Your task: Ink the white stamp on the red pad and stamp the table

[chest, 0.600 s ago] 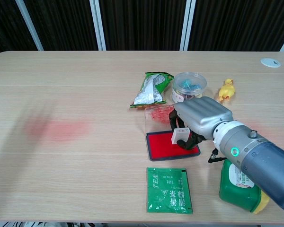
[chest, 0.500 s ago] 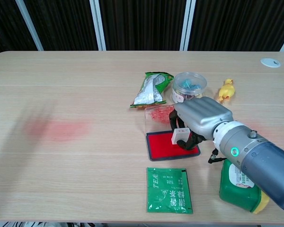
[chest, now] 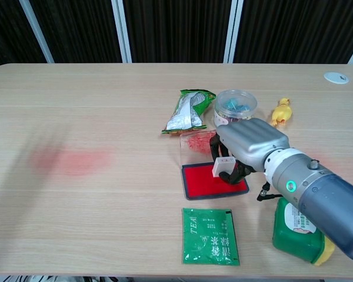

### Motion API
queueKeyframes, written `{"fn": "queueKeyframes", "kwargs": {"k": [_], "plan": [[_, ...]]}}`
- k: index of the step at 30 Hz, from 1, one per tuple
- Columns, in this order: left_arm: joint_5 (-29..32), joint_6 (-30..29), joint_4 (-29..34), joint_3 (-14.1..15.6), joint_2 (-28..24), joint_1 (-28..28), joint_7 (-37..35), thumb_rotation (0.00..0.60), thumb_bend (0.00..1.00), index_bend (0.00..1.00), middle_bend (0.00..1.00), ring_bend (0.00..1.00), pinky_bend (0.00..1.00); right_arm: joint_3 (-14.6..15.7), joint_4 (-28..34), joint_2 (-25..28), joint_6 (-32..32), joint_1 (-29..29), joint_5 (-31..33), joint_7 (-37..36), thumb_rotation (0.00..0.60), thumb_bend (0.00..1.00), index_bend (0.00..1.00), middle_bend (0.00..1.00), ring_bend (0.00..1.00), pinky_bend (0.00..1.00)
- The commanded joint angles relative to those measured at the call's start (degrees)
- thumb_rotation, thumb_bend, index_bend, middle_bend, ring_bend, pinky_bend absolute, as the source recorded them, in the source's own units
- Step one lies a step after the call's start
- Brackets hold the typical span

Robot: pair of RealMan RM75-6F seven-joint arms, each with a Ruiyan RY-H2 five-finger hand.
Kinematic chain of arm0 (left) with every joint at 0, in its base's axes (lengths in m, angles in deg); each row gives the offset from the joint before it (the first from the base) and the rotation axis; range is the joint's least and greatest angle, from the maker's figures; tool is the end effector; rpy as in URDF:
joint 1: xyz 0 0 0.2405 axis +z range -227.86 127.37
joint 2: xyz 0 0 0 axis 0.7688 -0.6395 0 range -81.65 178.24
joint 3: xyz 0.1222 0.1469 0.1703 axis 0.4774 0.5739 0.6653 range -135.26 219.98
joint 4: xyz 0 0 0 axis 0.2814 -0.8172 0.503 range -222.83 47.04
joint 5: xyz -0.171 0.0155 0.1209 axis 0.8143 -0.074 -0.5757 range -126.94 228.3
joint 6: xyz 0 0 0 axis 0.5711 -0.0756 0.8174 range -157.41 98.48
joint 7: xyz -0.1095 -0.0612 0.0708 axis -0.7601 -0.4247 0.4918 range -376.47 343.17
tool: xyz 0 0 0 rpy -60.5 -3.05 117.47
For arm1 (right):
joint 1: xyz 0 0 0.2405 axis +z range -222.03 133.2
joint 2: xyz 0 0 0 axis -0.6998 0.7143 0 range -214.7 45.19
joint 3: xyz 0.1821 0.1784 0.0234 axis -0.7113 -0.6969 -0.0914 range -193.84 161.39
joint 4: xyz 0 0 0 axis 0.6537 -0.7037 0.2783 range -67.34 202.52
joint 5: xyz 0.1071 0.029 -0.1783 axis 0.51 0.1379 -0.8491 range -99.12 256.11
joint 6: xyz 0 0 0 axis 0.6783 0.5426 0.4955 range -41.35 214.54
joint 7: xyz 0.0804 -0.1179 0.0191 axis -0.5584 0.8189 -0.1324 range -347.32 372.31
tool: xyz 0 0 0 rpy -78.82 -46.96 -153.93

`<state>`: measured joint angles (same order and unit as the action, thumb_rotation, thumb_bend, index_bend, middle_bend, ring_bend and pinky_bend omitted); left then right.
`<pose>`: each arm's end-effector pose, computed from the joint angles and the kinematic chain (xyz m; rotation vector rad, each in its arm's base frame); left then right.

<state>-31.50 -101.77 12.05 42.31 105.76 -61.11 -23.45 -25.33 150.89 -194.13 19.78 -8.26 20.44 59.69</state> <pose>-0.2988 0.1960 0.1511 -1.4808 -1.1768 -0.8649 -0.1191 -0.2747 -0.1001 1.8355 -0.8741 0.7706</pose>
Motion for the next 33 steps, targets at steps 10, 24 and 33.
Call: {"fn": "queueKeyframes", "kwargs": {"k": [10, 24, 33], "plan": [[-0.12, -0.11, -0.02, 0.00, -0.05, 0.03, -0.18, 0.600, 0.00, 0.00, 0.00, 0.00, 0.00, -0.05, -0.07, -0.38, -0.05, 0.13, 0.64, 0.27, 0.600, 0.46, 0.63, 0.54, 0.44, 0.42], [-0.02, 0.11, 0.03, 0.00, -0.07, -0.05, -0.16, 0.600, 0.00, 0.00, 0.00, 0.00, 0.00, -0.01, -1.56, -1.37, 0.39, 0.30, 1.71, 0.20, 0.600, 0.47, 0.64, 0.55, 0.44, 0.42], [0.03, 0.14, -0.01, -0.02, -0.06, -0.07, -0.21, 0.600, 0.00, 0.00, 0.00, 0.00, 0.00, 0.47, -2.84, -2.33, 0.69, 0.20, 2.20, 0.06, 0.600, 0.47, 0.65, 0.55, 0.44, 0.42]]}}
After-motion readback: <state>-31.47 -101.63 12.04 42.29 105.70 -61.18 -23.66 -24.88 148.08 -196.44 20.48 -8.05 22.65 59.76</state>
